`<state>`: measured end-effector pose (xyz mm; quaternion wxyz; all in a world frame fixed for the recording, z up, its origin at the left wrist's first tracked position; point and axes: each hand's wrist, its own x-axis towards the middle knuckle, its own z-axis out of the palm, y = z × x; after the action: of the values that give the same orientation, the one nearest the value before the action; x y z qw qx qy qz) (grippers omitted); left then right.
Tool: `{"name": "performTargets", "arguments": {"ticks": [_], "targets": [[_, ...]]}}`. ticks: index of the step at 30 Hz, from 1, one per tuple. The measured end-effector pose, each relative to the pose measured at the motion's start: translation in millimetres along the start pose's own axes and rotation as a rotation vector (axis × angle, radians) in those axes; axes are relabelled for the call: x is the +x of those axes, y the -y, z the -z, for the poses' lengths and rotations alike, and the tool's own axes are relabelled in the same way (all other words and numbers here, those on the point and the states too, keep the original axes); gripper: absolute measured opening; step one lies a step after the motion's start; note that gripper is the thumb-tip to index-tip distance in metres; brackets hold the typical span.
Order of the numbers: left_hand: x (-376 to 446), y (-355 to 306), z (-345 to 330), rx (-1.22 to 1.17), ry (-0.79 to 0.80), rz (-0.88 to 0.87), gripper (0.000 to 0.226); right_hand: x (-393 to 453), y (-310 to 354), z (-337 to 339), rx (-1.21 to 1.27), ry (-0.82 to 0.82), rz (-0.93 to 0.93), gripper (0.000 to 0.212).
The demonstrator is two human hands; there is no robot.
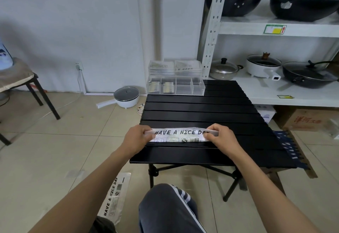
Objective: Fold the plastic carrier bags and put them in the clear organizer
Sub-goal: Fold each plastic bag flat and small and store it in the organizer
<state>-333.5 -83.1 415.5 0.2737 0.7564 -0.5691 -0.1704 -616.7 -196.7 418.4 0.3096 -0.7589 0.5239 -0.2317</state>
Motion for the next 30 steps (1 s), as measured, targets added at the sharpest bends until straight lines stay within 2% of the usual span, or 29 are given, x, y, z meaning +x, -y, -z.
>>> {"name": "performTargets", "arguments": {"ticks": [3, 9, 14, 24, 30], "targets": [[-2, -3, -4, 0.031, -0.077, 0.029, 0.014, -3, 2, -7, -0.068, -0.051, -0.01, 0.008], [1, -12, -12, 0.021, -0.194, 0.139, 0.033, -5, 0, -14, -0.134, -0.138, -0.037, 0.024], [1, -22, -17, 0.095, -0.265, 0.185, 0.039, -6, 3, -19, -0.137, -0.184, -0.063, 0.027], [2, -25, -17, 0.209, -0.211, 0.231, 0.04, -3, 7, -25, -0.198, -0.246, -0.11, 0.018], [2, -27, -21, 0.276, -0.196, 0.231, 0.03, -6, 6, -31, -0.271, -0.282, -0.109, 0.03]]}}
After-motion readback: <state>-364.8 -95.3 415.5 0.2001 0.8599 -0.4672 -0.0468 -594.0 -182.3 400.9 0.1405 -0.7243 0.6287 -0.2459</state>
